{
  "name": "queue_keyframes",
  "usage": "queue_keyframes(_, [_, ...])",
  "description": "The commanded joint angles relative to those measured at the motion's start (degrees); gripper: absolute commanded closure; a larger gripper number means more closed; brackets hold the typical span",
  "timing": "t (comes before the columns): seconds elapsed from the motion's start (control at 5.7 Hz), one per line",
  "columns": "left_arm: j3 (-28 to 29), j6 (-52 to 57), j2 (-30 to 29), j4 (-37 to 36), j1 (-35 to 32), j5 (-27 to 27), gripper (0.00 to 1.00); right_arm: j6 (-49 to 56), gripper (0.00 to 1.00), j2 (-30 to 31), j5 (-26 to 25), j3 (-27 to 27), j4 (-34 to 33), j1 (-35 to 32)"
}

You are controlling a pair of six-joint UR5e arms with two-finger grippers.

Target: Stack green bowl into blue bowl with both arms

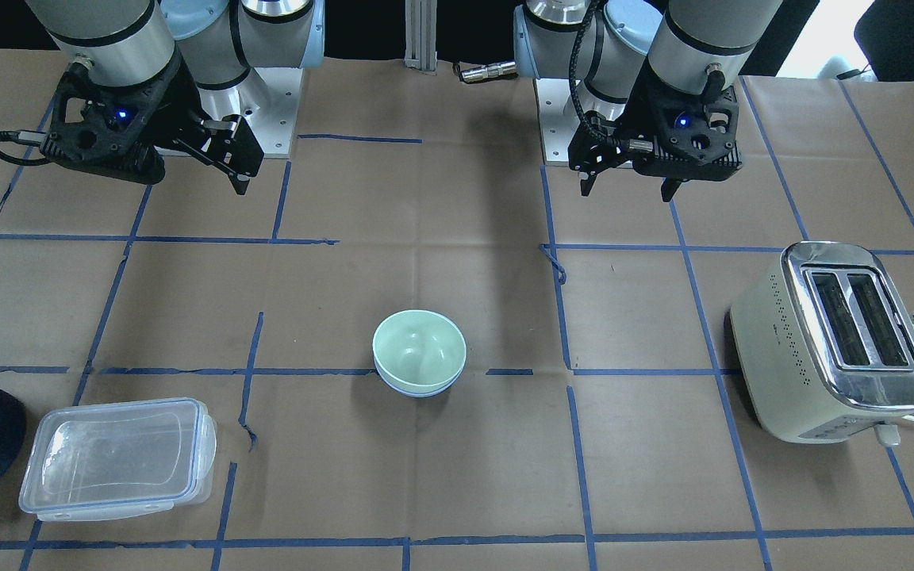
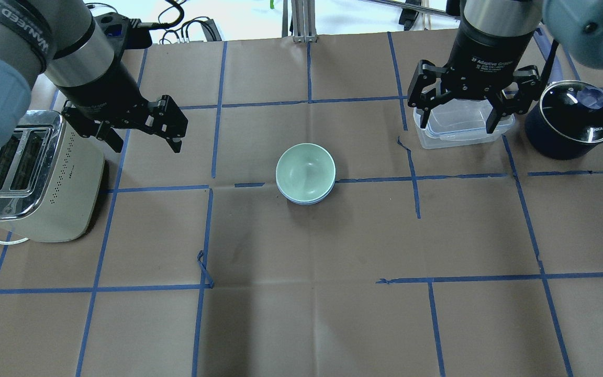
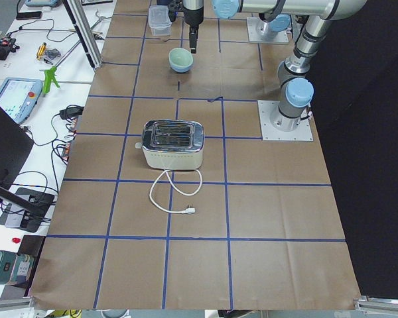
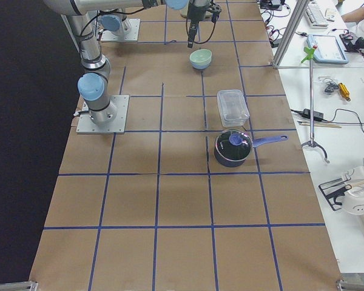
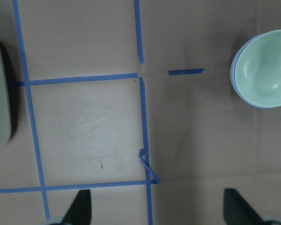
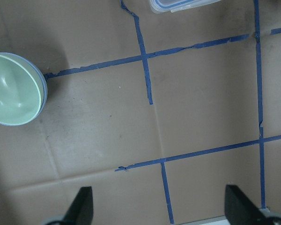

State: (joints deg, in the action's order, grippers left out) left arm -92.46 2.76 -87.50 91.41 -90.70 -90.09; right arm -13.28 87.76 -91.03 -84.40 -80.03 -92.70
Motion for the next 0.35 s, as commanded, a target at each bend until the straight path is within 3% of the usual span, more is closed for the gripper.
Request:
queue_keyframes(0.0, [0.0, 0.1, 0.6, 0.0, 0.0, -0.3, 0.02, 0.1, 0.00, 0.0, 0.1, -0.1, 0.0, 0.1])
queue_keyframes(0.18, [0.0, 0.1, 0.6, -0.3, 0.0, -0.3, 0.02, 0.1, 0.00, 0.0, 0.0, -0.1, 0.0, 0.1])
